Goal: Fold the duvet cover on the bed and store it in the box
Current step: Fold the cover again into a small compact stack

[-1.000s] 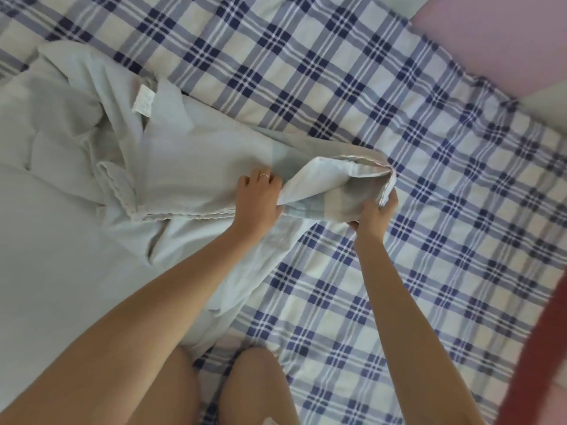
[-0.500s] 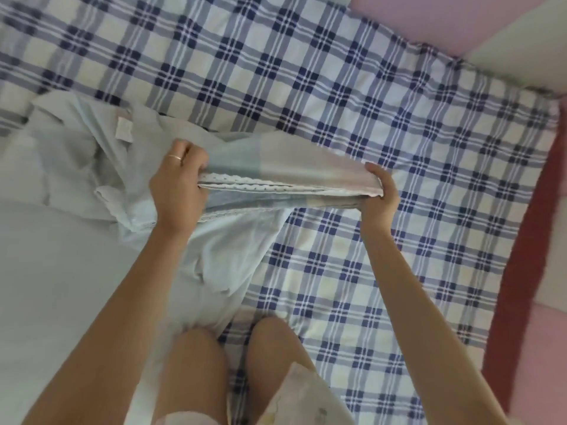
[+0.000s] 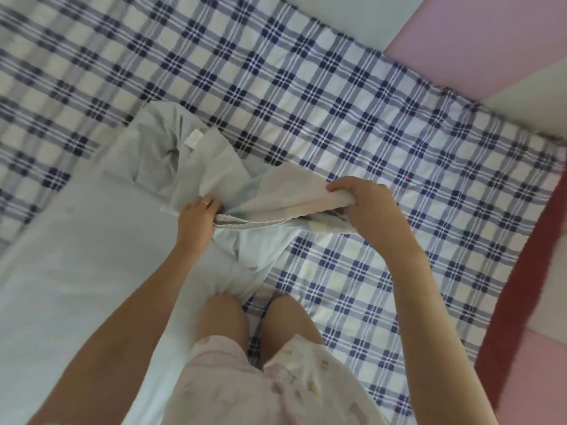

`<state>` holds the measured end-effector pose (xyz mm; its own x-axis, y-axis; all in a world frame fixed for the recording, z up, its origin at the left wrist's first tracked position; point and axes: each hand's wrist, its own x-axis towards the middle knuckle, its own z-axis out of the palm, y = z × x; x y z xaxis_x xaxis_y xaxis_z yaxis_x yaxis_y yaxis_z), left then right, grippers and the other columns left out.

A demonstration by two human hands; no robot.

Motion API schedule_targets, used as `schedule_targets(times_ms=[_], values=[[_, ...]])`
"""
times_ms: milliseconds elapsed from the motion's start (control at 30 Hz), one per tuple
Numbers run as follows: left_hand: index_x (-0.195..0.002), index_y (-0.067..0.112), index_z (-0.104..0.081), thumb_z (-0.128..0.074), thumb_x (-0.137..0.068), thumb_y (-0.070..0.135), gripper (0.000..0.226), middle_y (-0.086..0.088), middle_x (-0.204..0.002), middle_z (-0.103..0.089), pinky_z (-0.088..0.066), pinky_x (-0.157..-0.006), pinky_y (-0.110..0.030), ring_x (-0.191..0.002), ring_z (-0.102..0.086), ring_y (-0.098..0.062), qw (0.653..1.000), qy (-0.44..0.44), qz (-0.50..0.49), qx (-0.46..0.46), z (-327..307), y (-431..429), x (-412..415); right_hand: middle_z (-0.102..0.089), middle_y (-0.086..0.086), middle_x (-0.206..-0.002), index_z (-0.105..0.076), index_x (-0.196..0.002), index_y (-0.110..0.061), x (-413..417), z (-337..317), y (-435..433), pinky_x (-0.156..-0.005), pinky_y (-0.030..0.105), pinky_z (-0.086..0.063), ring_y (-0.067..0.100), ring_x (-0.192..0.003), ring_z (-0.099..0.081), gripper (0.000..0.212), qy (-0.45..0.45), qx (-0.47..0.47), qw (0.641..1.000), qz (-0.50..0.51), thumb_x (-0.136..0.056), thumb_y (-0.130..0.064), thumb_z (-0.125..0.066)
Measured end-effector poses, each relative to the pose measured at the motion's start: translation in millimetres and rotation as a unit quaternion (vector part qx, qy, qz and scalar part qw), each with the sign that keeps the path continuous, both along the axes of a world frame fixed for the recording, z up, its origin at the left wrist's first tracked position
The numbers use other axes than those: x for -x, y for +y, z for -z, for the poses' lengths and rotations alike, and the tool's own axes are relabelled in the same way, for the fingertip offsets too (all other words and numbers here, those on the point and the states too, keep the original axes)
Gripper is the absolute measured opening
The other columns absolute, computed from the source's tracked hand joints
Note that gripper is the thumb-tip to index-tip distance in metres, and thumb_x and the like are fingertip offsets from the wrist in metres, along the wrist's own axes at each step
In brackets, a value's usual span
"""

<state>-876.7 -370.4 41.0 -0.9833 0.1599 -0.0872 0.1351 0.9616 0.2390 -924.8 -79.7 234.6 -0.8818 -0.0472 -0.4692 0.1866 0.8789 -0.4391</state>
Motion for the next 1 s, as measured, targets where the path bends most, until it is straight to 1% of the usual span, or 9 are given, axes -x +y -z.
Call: schedule_targets(times_ms=[67,133,267,367,500,700,800,900,1000], values=[[-0.078,0.01,-0.061,-0.067,-0.063,0.0,0.018,-0.01,-0.084,-0.057,-0.036,-0.059,-0.036,-0.071,-0.054,-0.032,0.999,0.031,-0.04,-0.012,-5.5,-3.6,-1.9,-0.06,-0.003,-0.089,-0.062,-0.118,-0.023,1.2,-16.2,-7.6,-0.048,0.014,-0.041,0.013,-0.066,-0.054,0.05,0.055,0.024,0.997,0.054,-0.085,0.009,-0.044],[-0.081,0.01,-0.06,-0.057,-0.067,0.005,0.016,-0.01,-0.086,-0.058,-0.032,-0.065,-0.037,-0.075,-0.053,-0.031,0.991,0.066,-0.102,-0.052,-21.6,-10.0,2.8,-0.062,-0.004,-0.097,-0.063,-0.112,-0.023,4.6,-34.0,-13.4,-0.057,0.014,-0.046,0.013,-0.079,-0.058,0.051,0.08,0.132,0.974,0.165,-0.081,0.012,-0.043],[-0.081,0.01,-0.057,-0.052,-0.066,-0.001,0.019,-0.005,-0.085,-0.062,-0.033,-0.073,-0.035,-0.077,-0.059,-0.027,0.967,0.094,-0.167,-0.17,-47.7,-11.6,20.6,-0.06,-0.007,-0.103,-0.063,-0.106,-0.024,8.5,-60.2,-33.7,-0.073,0.025,-0.052,0.012,-0.091,-0.057,0.043,0.017,0.315,0.896,0.312,-0.089,0.004,-0.034],[-0.078,0.01,-0.056,-0.053,-0.07,0.011,0.009,-0.004,-0.099,-0.066,-0.043,-0.077,-0.041,-0.084,-0.062,-0.021,0.952,0.107,-0.162,-0.238,-63.9,-11.1,34.9,-0.058,0.004,-0.093,-0.062,-0.101,-0.023,10.6,-78.5,-49.3,-0.064,0.032,-0.056,0.018,-0.077,-0.057,0.035,-0.036,0.397,0.838,0.373,-0.095,-0.003,-0.033],[-0.083,0.008,-0.061,-0.066,-0.07,0.0,0.016,-0.007,-0.11,-0.065,-0.05,-0.077,-0.048,-0.087,-0.064,-0.024,0.947,0.102,-0.15,-0.265,-71.1,-21.0,41.7,-0.058,0.002,-0.072,-0.062,-0.095,-0.025,24.9,-111.7,-60.9,-0.052,0.027,-0.051,0.016,-0.062,-0.057,0.043,-0.012,0.384,0.863,0.327,-0.092,0.004,-0.031],[-0.095,-0.002,-0.063,-0.068,-0.067,-0.009,0.03,-0.019,-0.115,-0.061,-0.053,-0.073,-0.047,-0.093,-0.064,-0.037,0.962,0.052,-0.133,-0.232,-89.4,-12.9,32.9,-0.062,0.011,-0.089,-0.06,-0.091,-0.018,39.8,-153.5,-103.0,-0.056,0.033,-0.058,0.015,-0.066,-0.068,0.042,0.035,0.388,0.88,0.27,-0.088,0.01,-0.029],[-0.109,0.0,-0.055,-0.068,-0.07,0.005,0.042,-0.022,-0.129,-0.051,-0.046,-0.087,-0.056,-0.12,-0.05,-0.039,0.958,0.001,-0.188,-0.217,-107.9,-2.2,26.0,-0.063,0.01,-0.091,-0.061,-0.093,-0.013,37.0,-161.6,-117.9,-0.055,0.03,-0.057,0.014,-0.069,-0.069,0.034,0.039,0.375,0.898,0.228,-0.091,0.007,-0.033],[-0.129,0.012,-0.03,-0.057,-0.074,0.022,0.063,-0.015,-0.141,-0.034,-0.028,-0.104,-0.063,-0.133,-0.034,-0.033,0.917,0.092,-0.11,-0.372,-154.7,16.8,17.3,-0.062,0.003,-0.085,-0.061,-0.097,-0.006,32.1,-169.2,-124.2,-0.055,0.027,-0.057,0.008,-0.066,-0.068,0.028,0.044,0.357,0.913,0.193,-0.092,0.005,-0.036],[-0.129,0.018,-0.027,-0.069,-0.079,0.015,0.065,-0.017,-0.142,-0.025,-0.036,-0.105,-0.055,-0.136,-0.028,-0.035,0.881,0.248,-0.02,-0.402,-196.1,34.1,15.7,-0.061,0.003,-0.084,-0.061,-0.097,-0.005,25.1,-179.6,-129.3,-0.056,0.029,-0.058,0.01,-0.069,-0.069,0.027,0.043,0.353,0.919,0.17,-0.093,0.005,-0.037]])
